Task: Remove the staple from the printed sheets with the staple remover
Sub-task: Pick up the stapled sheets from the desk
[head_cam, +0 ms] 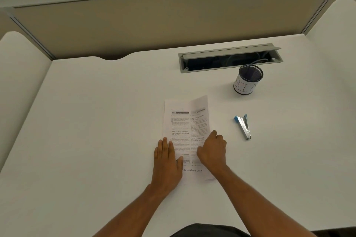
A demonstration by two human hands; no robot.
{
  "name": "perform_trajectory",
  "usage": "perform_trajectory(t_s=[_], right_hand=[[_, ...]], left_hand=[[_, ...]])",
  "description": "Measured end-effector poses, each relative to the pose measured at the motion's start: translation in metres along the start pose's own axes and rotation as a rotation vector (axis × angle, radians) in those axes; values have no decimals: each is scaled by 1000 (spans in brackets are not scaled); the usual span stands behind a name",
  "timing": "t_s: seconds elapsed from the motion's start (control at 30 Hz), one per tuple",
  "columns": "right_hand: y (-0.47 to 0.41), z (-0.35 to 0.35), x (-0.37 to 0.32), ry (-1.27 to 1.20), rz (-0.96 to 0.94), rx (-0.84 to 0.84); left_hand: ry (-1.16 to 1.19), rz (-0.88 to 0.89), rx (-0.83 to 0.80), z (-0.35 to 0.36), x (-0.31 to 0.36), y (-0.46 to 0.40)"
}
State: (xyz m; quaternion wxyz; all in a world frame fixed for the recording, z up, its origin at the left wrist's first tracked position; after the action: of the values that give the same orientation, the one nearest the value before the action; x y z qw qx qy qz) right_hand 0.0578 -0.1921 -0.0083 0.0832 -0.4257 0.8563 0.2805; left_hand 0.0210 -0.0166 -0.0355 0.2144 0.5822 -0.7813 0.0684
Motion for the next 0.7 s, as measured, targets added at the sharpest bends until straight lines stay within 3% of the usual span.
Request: perform_trajectory(t_s=[0.23, 0.47, 0.57, 0.7], right_hand=[[-27, -17, 13, -480, 190, -314], [-21, -30, 15, -470, 94, -350], [-13, -42, 16, -526, 40, -378], [0, -65, 24, -638, -15, -465]], left_hand=[[18, 16, -25, 2, -2, 4], [67, -18, -70, 3, -1, 15], [221, -46, -41, -9, 2, 20], [607, -196, 99, -47, 0, 20]])
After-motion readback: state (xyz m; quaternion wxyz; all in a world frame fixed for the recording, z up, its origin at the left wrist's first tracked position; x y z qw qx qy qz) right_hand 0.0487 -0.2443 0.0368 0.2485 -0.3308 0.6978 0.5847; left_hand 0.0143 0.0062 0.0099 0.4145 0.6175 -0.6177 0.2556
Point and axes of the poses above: each hand's wrist, its own y-axis away from the middle knuckle, its own z-axis out of the palm, x = y × z, the point moved 6 cm from there along -y, towards the middle knuckle, and after that the axes turned 13 degrees about z, right-handed, at the moved point
